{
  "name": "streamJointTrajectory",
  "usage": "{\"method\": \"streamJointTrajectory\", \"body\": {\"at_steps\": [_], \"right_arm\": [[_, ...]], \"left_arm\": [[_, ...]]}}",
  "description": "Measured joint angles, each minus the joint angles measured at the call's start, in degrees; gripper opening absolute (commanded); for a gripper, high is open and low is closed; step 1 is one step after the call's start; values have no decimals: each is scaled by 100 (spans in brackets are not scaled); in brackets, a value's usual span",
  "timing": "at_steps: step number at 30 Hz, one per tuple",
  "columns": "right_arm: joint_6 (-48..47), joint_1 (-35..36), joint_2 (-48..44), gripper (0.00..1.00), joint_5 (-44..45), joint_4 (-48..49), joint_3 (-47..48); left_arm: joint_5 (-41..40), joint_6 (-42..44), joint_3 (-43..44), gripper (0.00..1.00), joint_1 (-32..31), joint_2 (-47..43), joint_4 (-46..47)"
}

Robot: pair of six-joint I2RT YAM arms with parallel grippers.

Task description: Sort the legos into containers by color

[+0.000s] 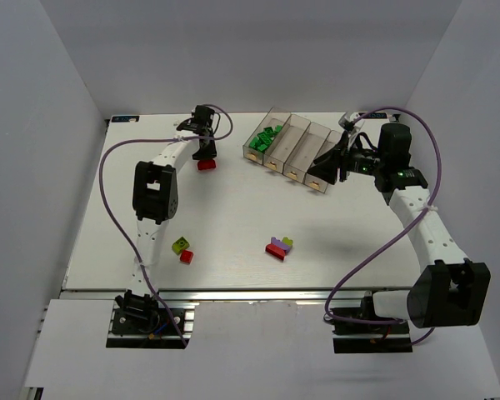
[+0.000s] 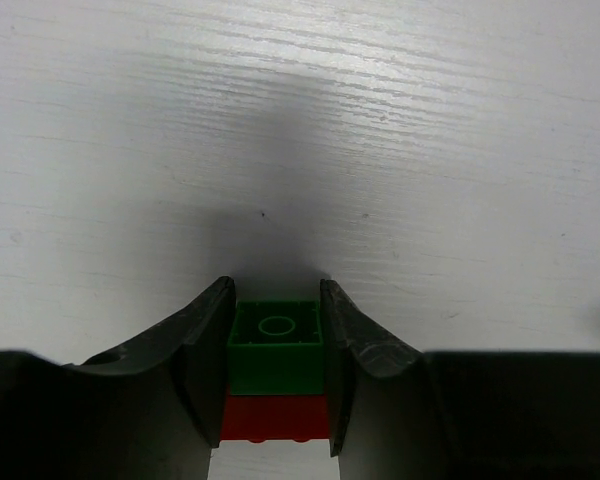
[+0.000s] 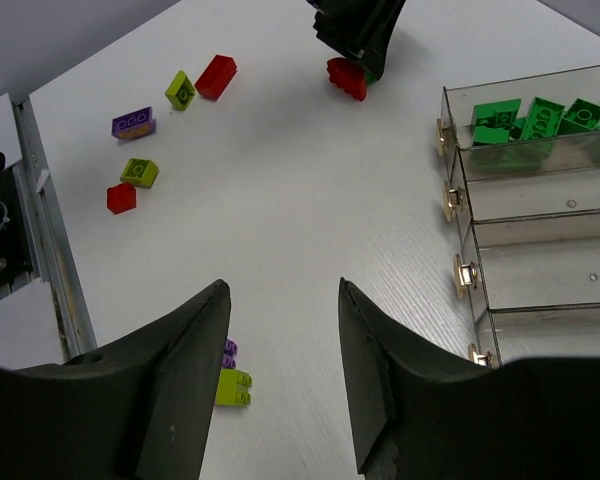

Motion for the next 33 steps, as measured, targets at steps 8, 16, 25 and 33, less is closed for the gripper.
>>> {"method": "streamJointTrajectory", "body": {"at_steps": [8,16,25,33], "right_arm": [[57,330,22,52,48,-122,-39],[1604,1888,992,64,1384,-133,120],[2756,3442,2144,89,3005,-146,1115],[3104,3797,2291,84,3049,-50,1434]], "left_arm": [[695,-789,-1781,3,-31,-1436,708],[1888,-2785,-6022,0,-153,-5821,3049],[1674,-4371,-7799,0,-664,-7501,3314],[1139,-4863,-7980,0,-664,-7914,3134]]}}
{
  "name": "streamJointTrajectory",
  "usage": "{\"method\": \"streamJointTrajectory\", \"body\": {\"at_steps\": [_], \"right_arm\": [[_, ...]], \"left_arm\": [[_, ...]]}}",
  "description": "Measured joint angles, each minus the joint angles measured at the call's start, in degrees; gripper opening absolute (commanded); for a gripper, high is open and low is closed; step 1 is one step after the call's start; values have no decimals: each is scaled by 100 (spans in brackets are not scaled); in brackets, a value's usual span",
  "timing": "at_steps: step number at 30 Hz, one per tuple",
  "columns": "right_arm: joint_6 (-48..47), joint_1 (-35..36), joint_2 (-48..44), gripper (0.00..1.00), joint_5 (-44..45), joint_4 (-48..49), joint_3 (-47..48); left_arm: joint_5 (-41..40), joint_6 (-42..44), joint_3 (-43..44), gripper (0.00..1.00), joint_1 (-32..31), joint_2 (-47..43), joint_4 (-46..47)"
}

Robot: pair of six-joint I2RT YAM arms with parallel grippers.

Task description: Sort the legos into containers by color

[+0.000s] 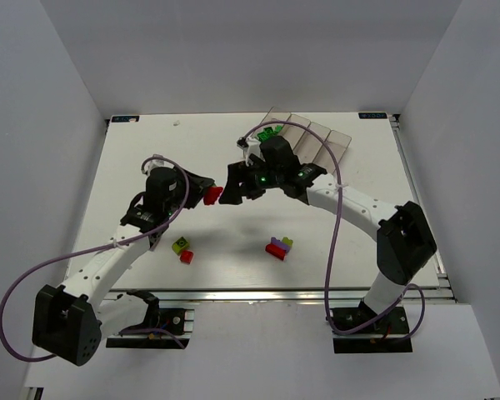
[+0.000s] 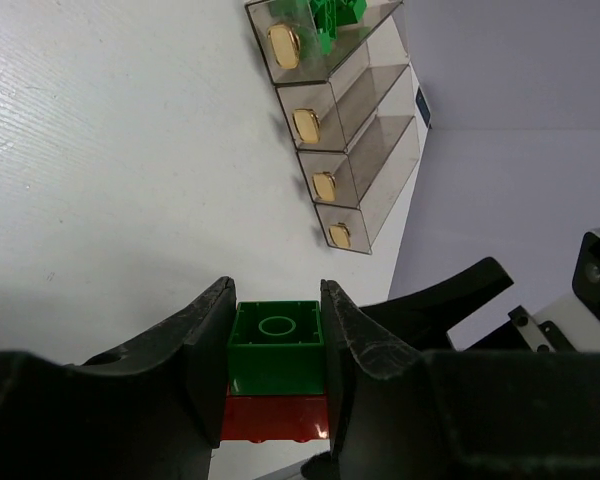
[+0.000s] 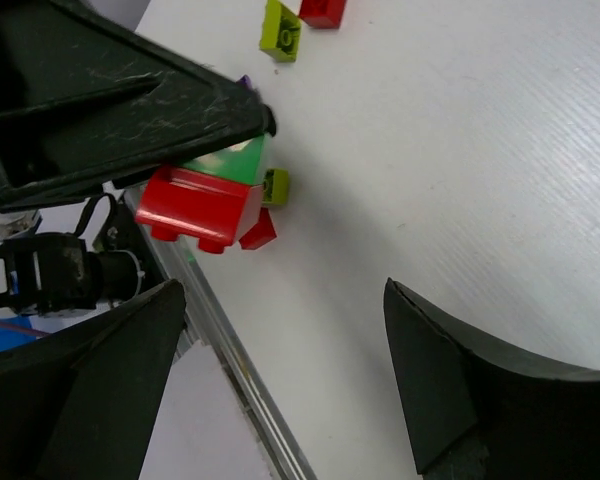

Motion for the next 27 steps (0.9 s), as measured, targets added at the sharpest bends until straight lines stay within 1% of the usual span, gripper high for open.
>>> {"method": "streamJointTrajectory", "body": {"at_steps": [4,7,10,13,14,15,16,19,23,24,25,26,27], "right_arm": [[13,181,7,82,-192,55,15],[74,369,234,79,-205,68,483],[341,461,420,75,9,94,813],[533,463,752,66,240,4,1051],[562,463,820,65,282,9,1060],[588,463,861,61,297,13,1060],[634,463,922,60,365,13,1060],[645,463,944,51,417,7,1082],[608,514,953,32,560,-24,1180],[553,522,953,21,619,-37,1198],[525,529,953,15,660,-52,1202],[516,531,953,6,684,-66,1204],[503,531,953,2,684,-83,1204]], "left_arm": [[-68,-173,-81,0,0,2,52],[-81,-249,-83,0,0,2,57],[-120,-369,-87,0,15,2,103],[-210,-485,-87,0,37,9,184],[-203,-514,-96,0,37,7,219],[-190,-577,-155,0,31,7,293],[-190,-588,-168,0,26,7,297],[-188,-682,-238,0,26,7,358],[-229,-767,-251,0,33,7,428],[-249,-780,-264,0,33,7,450],[-256,-817,-286,0,33,7,487],[-256,-866,-332,0,33,-2,549],[-256,-905,-369,0,31,-9,588]]}}
